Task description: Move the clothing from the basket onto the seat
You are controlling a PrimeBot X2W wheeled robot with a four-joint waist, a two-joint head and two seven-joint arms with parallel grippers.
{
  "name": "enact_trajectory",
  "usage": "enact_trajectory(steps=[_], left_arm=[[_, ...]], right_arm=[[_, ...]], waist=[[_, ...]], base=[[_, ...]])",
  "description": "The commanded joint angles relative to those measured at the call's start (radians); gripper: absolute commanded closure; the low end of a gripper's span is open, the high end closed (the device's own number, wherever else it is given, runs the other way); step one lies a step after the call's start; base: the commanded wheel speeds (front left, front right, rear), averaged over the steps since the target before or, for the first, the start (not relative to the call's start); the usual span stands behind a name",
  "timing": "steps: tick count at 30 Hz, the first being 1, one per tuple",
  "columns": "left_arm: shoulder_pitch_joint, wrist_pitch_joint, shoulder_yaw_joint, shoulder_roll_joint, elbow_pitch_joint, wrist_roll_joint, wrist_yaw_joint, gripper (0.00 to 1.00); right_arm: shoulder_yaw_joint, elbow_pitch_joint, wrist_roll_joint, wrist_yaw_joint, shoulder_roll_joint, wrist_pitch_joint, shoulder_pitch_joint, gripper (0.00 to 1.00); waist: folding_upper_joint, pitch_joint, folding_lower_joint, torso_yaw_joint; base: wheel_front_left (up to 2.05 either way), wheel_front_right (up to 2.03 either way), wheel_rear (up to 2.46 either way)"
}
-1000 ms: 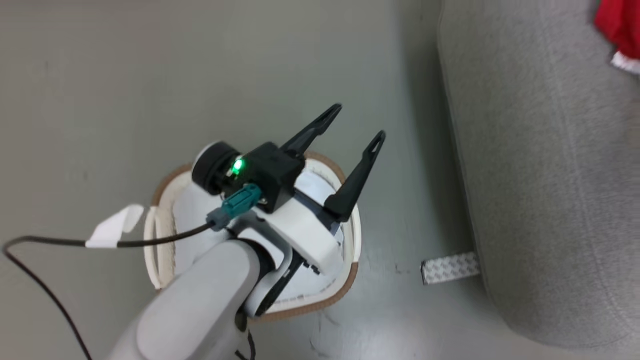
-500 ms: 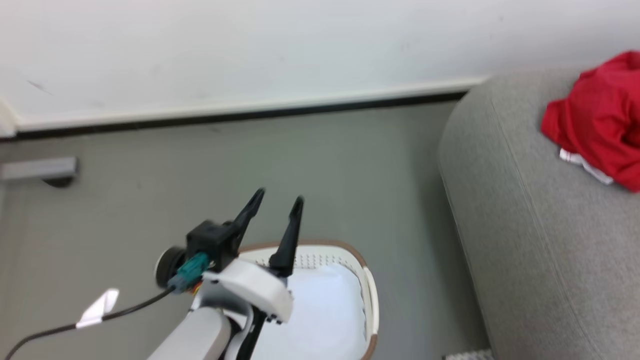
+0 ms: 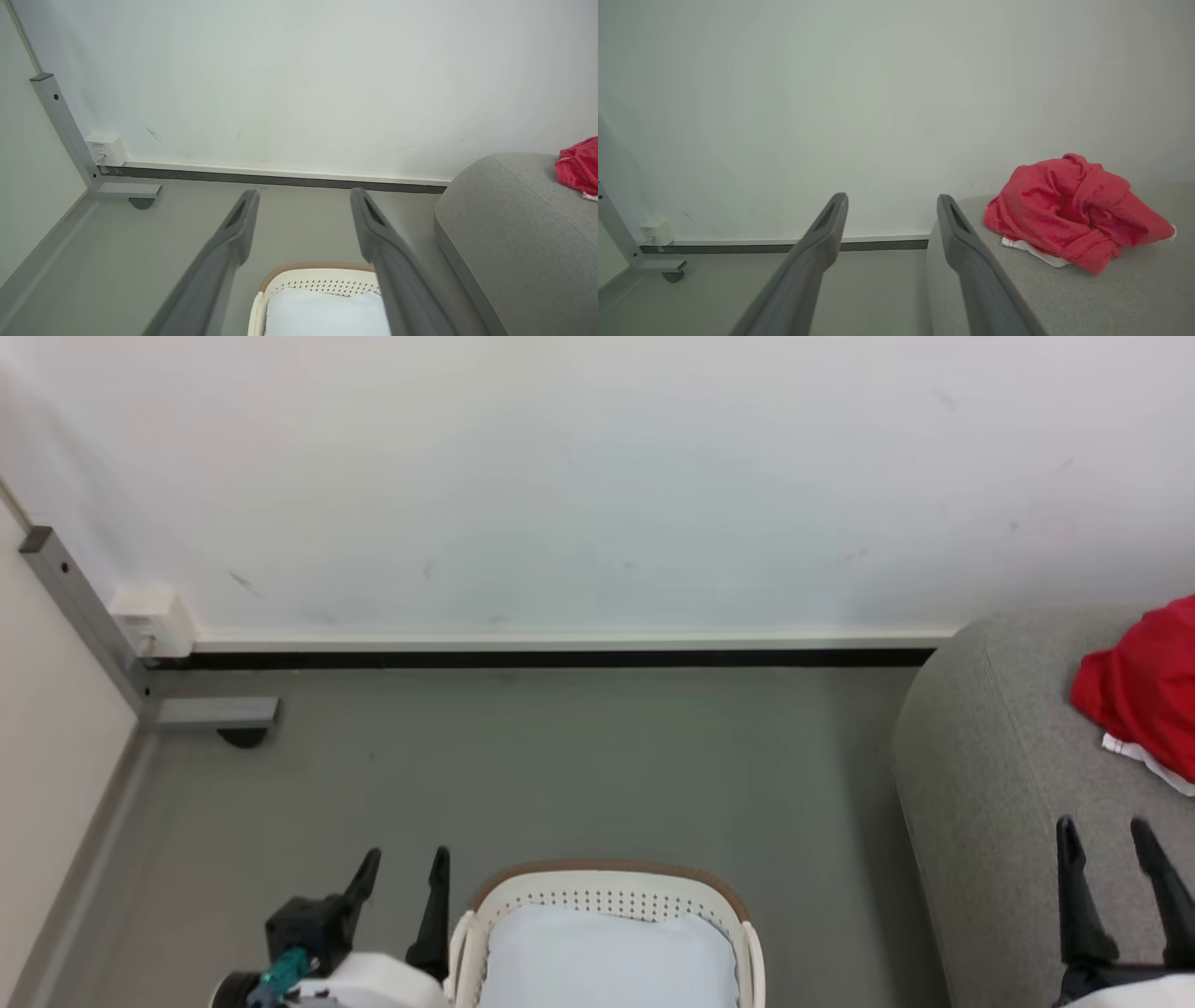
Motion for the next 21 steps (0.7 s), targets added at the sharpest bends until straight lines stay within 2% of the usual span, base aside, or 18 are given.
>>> enact_trajectory(steps=[1,7,12,21], left_arm=[[0.025,-0.006,0.018,-0.004,0.007,0.013,-0.009,0.00],[0.118,-0.006,0.133,-0.043,-0.013,0.063,-0.047,0.00],[0.168,-0.006,0.214,-0.082,-0.034,0.122,-0.083,0.00],[0.181,-0.006,0.288,-0.137,-0.014,0.199,-0.151,0.00]], right_arm=[[-0.013,0.007,-0.011,-0.003,0.013,0.001,0.026,0.00],[0.005,0.051,-0.041,-0.003,0.068,0.001,0.099,0.00],[0.025,0.092,-0.074,-0.003,0.073,0.001,0.101,0.00],[0.050,0.122,-0.092,-0.003,0.076,0.001,0.071,0.00]], waist=[[0.0000,-0.020,0.0003,0.007],[0.0000,-0.054,0.0003,-0.003],[0.0000,-0.065,0.0003,-0.004],[0.0000,-0.068,0.0003,0.018]], base=[[0.00,0.00,0.00],[0.00,0.00,0.00],[0.00,0.00,0.00],[0.00,0.00,0.00]])
